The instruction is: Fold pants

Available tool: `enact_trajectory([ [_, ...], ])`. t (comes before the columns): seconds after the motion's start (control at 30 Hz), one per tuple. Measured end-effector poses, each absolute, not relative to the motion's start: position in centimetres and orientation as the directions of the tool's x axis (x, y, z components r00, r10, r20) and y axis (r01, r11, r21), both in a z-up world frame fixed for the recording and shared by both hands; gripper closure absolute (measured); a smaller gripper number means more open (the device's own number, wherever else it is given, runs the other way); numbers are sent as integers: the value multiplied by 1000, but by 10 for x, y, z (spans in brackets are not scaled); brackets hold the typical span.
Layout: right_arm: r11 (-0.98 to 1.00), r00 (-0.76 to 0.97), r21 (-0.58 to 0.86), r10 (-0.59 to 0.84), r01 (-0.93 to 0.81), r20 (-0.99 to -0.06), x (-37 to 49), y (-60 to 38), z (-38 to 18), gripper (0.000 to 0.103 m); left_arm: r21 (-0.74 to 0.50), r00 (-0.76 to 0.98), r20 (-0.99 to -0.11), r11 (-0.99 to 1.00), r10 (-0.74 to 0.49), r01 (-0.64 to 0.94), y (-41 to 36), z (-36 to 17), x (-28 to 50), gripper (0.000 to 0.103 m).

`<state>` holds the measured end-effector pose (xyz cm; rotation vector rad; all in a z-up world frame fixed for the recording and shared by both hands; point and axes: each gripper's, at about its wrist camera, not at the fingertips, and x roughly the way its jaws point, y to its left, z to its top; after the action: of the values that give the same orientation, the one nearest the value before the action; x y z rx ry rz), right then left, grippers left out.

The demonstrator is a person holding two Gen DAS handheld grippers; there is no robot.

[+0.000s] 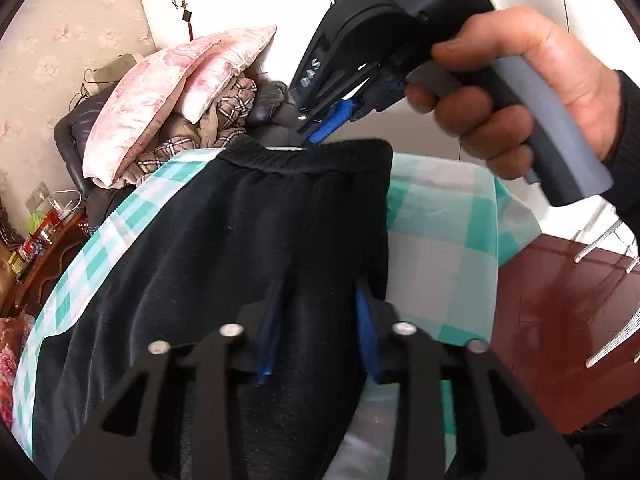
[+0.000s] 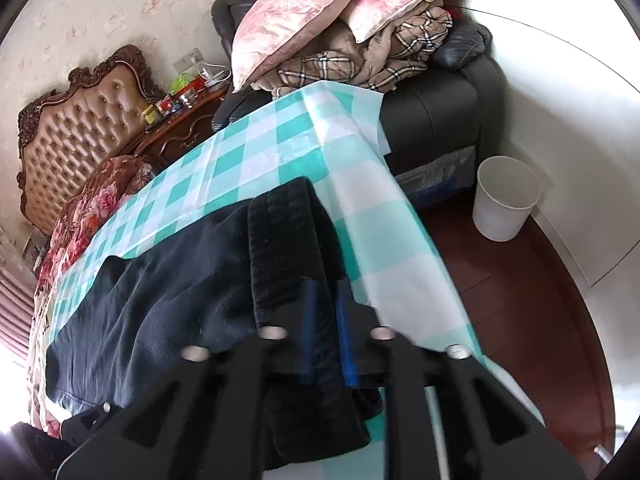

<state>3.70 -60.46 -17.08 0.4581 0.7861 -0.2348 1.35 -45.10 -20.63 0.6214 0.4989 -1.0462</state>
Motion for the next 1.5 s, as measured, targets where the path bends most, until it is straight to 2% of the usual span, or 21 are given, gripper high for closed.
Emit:
enact_trajectory([
  [0.03,883,696,313,-22,350,-717,42,-606,-168,62,231,421,-645,362,-638,903,-450,-206,14,80],
  [0.1,882,694,338,19,327,-720,54,-609,-168,59,220,411,-645,359,-644,907,-450,-206,15,89],
  [0.17,888,669,349,64,301,-740,72,-611,-173,58,216,409,-644,360,-646,908,-450,-206,14,91],
  [0.2,888,650,347,74,301,-756,79,-612,-177,62,213,409,-644,361,-647,908,-449,-205,14,92],
  [0.23,885,622,346,85,312,-779,87,-613,-184,80,208,407,-643,364,-649,908,-448,-205,15,93],
  [0.3,896,594,294,43,332,-803,95,-612,-185,95,201,411,-637,373,-653,906,-446,-202,17,96],
  [0.5,924,681,269,13,272,-732,92,-605,-144,99,223,473,-574,428,-669,876,-440,-182,19,97],
  [0.63,931,641,217,-24,295,-768,100,-608,-164,99,206,437,-636,406,-636,890,-453,-200,20,96],
  [0.67,931,625,202,-35,304,-780,101,-609,-171,99,197,429,-641,403,-636,893,-454,-203,20,92],
  [0.73,927,590,163,-73,338,-804,101,-612,-191,102,168,406,-640,397,-653,902,-453,-201,19,76],
  [0.77,921,557,110,-129,375,-820,99,-613,-200,102,137,375,-643,382,-667,914,-451,-200,19,61],
  [0.87,892,562,118,-167,436,-810,85,-622,-201,103,76,343,-627,384,-699,920,-444,-194,19,58],
  [0.9,877,580,116,-204,466,-789,74,-624,-192,100,51,340,-612,394,-714,918,-439,-189,21,58],
  [0.93,874,598,108,-229,474,-769,66,-622,-184,88,26,339,-599,406,-725,913,-434,-184,24,57],
  [1.0,872,632,62,-301,485,-714,48,-612,-161,80,-41,351,-565,451,-747,892,-421,-173,33,56],
  [1.07,879,661,28,-337,477,-671,37,-598,-144,47,-64,383,-548,494,-743,867,-411,-165,39,56],
  [1.1,884,676,9,-351,468,-648,32,-589,-136,15,-67,416,-541,530,-731,845,-404,-161,43,56],
  [1.13,896,699,-18,-360,444,-618,27,-575,-128,10,-69,442,-540,561,-716,825,-398,-160,46,56],
  [1.27,910,708,-66,-361,408,-607,31,-530,-125,10,-145,471,-594,662,-653,735,-372,-166,69,56],
  [1.37,914,698,10,-302,405,-650,40,-508,-141,7,-180,509,-645,761,-570,624,-344,-175,90,40],
  [1.5,888,618,5,-316,460,-720,56,-483,-172,7,-83,565,-707,842,-426,533,-324,-184,105,17],
])
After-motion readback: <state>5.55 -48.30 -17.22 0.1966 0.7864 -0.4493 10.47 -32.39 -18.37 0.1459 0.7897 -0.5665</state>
